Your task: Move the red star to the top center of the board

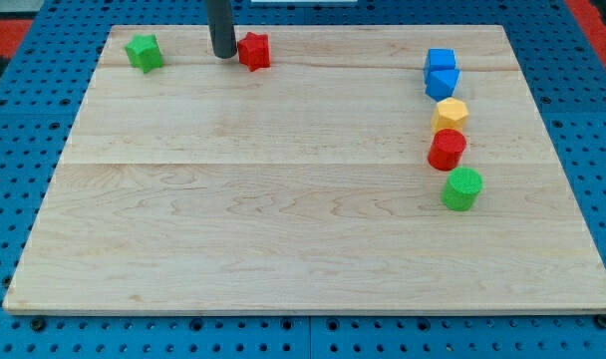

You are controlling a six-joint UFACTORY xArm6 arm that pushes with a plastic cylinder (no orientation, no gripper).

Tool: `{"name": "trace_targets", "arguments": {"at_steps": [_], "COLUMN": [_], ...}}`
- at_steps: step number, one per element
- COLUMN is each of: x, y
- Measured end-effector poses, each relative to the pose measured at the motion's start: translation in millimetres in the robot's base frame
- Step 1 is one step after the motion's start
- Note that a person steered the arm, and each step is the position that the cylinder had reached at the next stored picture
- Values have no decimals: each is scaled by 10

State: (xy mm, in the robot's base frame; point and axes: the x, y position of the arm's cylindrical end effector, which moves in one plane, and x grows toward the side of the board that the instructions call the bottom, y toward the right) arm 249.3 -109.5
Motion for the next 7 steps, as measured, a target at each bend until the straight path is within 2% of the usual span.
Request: {"name": "trace_targets", "arguments": {"at_steps": [2, 3, 4, 7], "x": [-102, 177, 400, 403], "y": [626, 540, 722, 1042]}}
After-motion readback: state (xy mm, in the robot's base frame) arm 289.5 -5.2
